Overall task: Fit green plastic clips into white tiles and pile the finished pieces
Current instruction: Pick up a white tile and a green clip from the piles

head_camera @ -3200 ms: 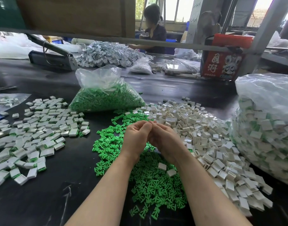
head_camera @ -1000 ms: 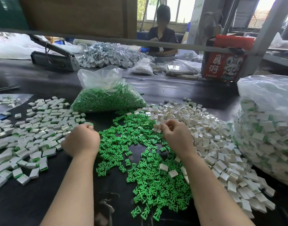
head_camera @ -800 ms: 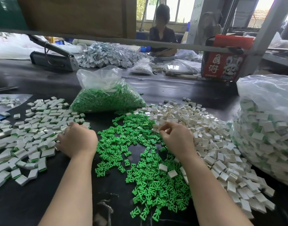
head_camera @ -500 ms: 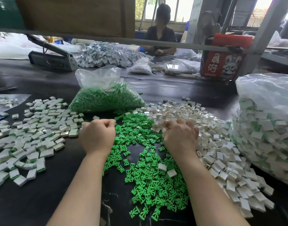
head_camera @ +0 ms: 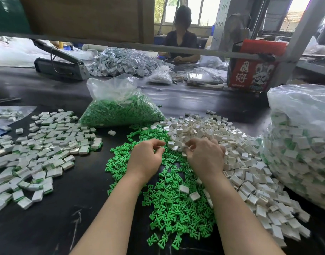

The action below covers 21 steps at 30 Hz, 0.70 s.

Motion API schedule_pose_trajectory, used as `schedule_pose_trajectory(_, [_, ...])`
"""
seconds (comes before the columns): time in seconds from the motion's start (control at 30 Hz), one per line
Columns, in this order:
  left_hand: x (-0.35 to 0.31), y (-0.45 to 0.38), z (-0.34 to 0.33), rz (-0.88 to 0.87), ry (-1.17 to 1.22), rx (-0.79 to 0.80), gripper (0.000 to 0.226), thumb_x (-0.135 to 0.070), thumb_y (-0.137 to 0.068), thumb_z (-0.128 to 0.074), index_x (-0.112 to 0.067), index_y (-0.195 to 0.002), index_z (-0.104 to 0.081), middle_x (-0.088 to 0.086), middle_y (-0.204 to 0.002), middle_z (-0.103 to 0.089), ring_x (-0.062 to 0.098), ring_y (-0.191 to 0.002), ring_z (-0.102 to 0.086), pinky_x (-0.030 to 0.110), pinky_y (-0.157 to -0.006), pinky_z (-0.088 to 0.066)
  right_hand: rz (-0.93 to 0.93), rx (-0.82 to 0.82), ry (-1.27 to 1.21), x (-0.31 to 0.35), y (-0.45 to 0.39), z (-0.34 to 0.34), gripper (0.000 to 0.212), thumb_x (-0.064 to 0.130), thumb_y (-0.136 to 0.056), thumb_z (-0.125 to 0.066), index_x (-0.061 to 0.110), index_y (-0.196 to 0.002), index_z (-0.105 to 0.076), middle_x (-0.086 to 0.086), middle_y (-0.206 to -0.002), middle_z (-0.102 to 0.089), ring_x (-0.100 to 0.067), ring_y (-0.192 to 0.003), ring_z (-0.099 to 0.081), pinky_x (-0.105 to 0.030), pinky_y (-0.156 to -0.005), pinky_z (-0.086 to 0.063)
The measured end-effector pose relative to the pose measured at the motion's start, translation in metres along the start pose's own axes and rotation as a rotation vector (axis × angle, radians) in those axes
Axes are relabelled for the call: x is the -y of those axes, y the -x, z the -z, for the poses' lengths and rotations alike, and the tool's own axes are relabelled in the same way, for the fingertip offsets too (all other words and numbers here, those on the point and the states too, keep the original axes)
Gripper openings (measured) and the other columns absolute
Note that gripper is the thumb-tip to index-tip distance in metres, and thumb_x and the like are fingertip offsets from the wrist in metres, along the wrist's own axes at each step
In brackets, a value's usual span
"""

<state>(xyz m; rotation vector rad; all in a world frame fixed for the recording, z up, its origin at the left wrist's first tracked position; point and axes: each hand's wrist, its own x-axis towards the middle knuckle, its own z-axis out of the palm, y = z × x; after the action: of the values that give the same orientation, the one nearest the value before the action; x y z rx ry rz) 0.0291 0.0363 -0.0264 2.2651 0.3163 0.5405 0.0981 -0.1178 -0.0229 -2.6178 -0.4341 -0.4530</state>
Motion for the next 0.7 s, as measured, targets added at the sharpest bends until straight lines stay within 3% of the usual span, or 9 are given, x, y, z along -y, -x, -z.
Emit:
schedule_pose_trajectory(0.1, [-0.005, -0.003, -0.001, 0.101, 0.349, 0.048, 0.019, -0.021, -0.092, -0.068, -0.022, -0.111, -0.070, -0.007, -0.089, -0.070, 0.010, -0.077, -0.069, 0.013, -0.061, -0.051, 0.058, -0.031, -0.236, 0.009, 0.000, 0.006, 0.018, 0.042, -0.088, -0.068, 0.034, -0.104, -0.073, 0.017, -0.095, -0.072, -0.011, -0.092, -0.060, -0.029, -0.082, -0.037])
schedule_pose_trajectory(0.2, [-0.012, -0.001, -0.004, 0.216, 0.722, 0.137, 0.026, -0.015, -0.087, -0.072, -0.017, -0.112, -0.069, 0.005, -0.094, -0.075, 0.010, -0.079, -0.072, 0.016, -0.064, -0.053, 0.145, 0.014, -0.437, 0.019, 0.002, 0.007, 0.013, 0.033, -0.084, -0.075, 0.028, -0.095, -0.077, 0.014, -0.087, -0.074, -0.002, -0.079, -0.065, -0.032, -0.080, -0.049])
schedule_pose_trajectory(0.27, [-0.012, -0.001, -0.005, 0.230, 0.780, 0.094, 0.020, -0.009, -0.084, -0.074, -0.015, -0.103, -0.073, 0.004, -0.087, -0.077, 0.008, -0.075, -0.072, 0.017, -0.063, -0.054, 0.193, 0.070, -0.500, 0.021, 0.003, 0.006, 0.013, 0.023, -0.084, -0.075, 0.025, -0.096, -0.078, 0.013, -0.084, -0.075, 0.008, -0.063, -0.058, -0.015, -0.065, -0.045])
schedule_pose_trajectory(0.33, [-0.008, -0.002, -0.004, 0.229, 0.800, 0.040, 0.017, -0.006, -0.082, -0.075, -0.015, -0.096, -0.074, 0.002, -0.081, -0.076, 0.006, -0.072, -0.070, 0.015, -0.062, -0.052, 0.211, 0.112, -0.515, 0.020, 0.002, 0.005, 0.015, 0.019, -0.084, -0.074, 0.024, -0.098, -0.077, 0.013, -0.084, -0.074, 0.007, -0.058, -0.057, -0.009, -0.058, -0.042])
schedule_pose_trajectory(0.43, [-0.003, -0.003, -0.001, 0.225, 0.876, 0.030, 0.022, -0.002, -0.079, -0.076, -0.014, -0.098, -0.072, 0.002, -0.085, -0.076, 0.009, -0.076, -0.070, 0.016, -0.065, -0.052, 0.177, 0.188, -0.358, 0.014, 0.002, 0.005, 0.010, 0.026, -0.085, -0.074, 0.025, -0.094, -0.073, 0.011, -0.084, -0.072, 0.001, -0.069, -0.062, -0.025, -0.071, -0.057])
schedule_pose_trajectory(0.57, [-0.002, -0.005, -0.001, 0.187, 0.982, 0.047, 0.036, 0.011, -0.079, -0.072, -0.013, -0.105, -0.067, 0.002, -0.094, -0.077, 0.013, -0.084, -0.072, 0.019, -0.068, -0.054, 0.178, 0.297, -0.065, 0.016, 0.004, 0.003, 0.022, 0.046, -0.078, -0.076, 0.032, -0.093, -0.071, 0.014, -0.082, -0.065, -0.008, -0.080, -0.060, -0.030, -0.080, -0.053])
schedule_pose_trajectory(0.7, [0.002, -0.007, 0.000, 0.174, 1.057, 0.056, 0.037, 0.012, -0.076, -0.072, -0.012, -0.104, -0.069, 0.009, -0.098, -0.076, 0.018, -0.091, -0.072, 0.019, -0.072, -0.055, 0.208, 0.258, 0.012, 0.021, 0.005, 0.001, 0.011, 0.037, -0.087, -0.068, 0.029, -0.093, -0.070, 0.007, -0.091, -0.070, -0.013, -0.086, -0.062, -0.036, -0.088, -0.053])
